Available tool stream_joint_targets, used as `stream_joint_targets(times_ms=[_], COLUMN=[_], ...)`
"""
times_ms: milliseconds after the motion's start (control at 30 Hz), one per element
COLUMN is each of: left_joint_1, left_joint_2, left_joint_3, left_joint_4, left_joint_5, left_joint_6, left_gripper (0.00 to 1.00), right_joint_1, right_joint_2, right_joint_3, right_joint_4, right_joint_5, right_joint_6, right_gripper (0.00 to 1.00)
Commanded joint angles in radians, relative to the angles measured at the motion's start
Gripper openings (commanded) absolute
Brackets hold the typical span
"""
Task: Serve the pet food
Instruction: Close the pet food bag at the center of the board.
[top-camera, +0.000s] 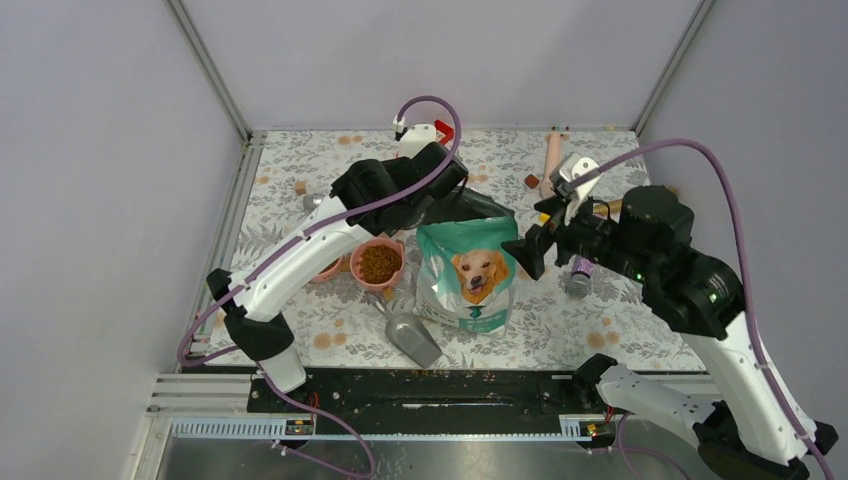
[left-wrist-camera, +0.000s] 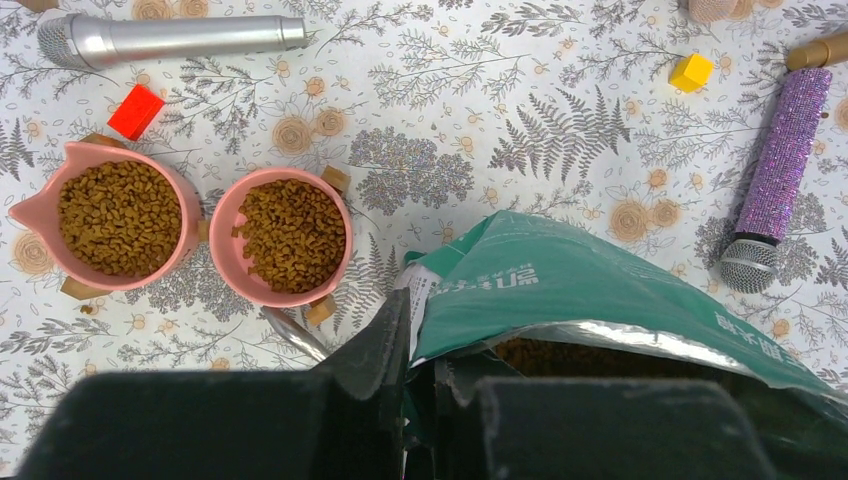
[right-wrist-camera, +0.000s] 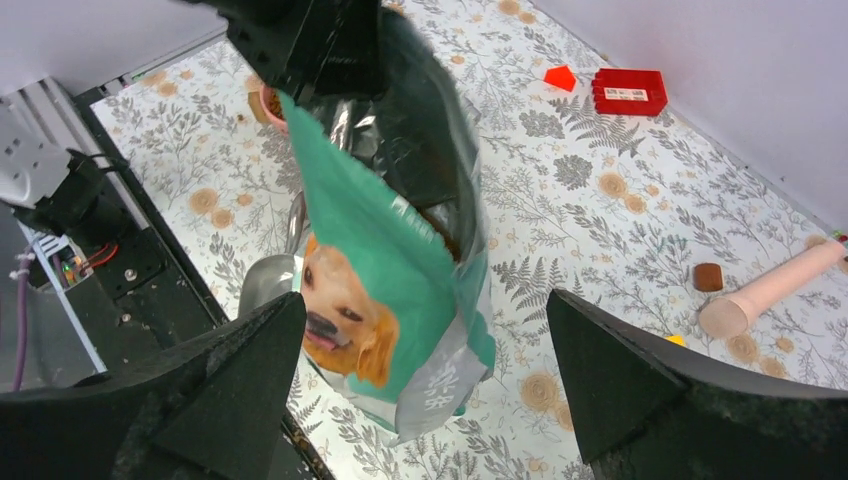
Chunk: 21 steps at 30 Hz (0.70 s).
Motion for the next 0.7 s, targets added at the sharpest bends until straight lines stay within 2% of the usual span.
stream_joint_targets(times_ms=[0,100,200,267,367,400,433,467,500,567,600,667], left_joint_1=[0.011,0.012,0.011,0.012,0.011,0.011,0.012,0.012,0.011,0.011,0.011,0.011], left_joint_2=[-0.033,-0.043,-0.065,-0.090,-0.140,-0.158,-0.175,-0.193,-0.211,-0.269,-0.309,-0.420], left_joint_3=[-0.016,0.020,0.040,0.032,-0.008,-0.024,-0.041,-0.056,-0.069,-0.130,-0.186,-0.328], left_joint_4=[-0.036,-0.025,-0.014,-0.002,0.039,0.057,0.076,0.092,0.109,0.162,0.214,0.341], left_joint_5=[0.041,0.100,0.102,0.103,0.112,0.115,0.117,0.116,0.115,0.105,0.111,0.101], left_joint_6=[0.048,0.054,0.059,0.062,0.056,0.054,0.053,0.048,0.042,0.017,0.018,0.041], left_gripper=[0.00,0.00,0.05,0.09,0.17,0.21,0.27,0.35,0.45,0.69,0.77,0.95], right_joint_1=[-0.005,-0.005,-0.008,-0.009,-0.014,-0.015,-0.016,-0.017,-0.018,-0.018,-0.017,-0.017], right_joint_2=[-0.037,-0.034,-0.002,0.026,0.058,0.069,0.074,0.077,0.076,0.050,0.031,-0.009], right_joint_3=[-0.097,-0.122,-0.105,-0.085,-0.091,-0.092,-0.093,-0.098,-0.106,-0.128,-0.141,-0.176], right_joint_4=[0.062,0.082,0.095,0.093,0.094,0.089,0.078,0.067,0.061,0.087,0.113,0.172], right_joint_5=[-0.069,-0.087,-0.097,-0.101,-0.150,-0.168,-0.200,-0.243,-0.281,-0.338,-0.344,-0.333], right_joint_6=[-0.046,-0.092,-0.114,-0.132,-0.187,-0.196,-0.214,-0.235,-0.252,-0.256,-0.242,-0.197], right_gripper=[0.96,0.94,0.92,0.80,0.66,0.57,0.48,0.34,0.22,0.06,0.00,0.00])
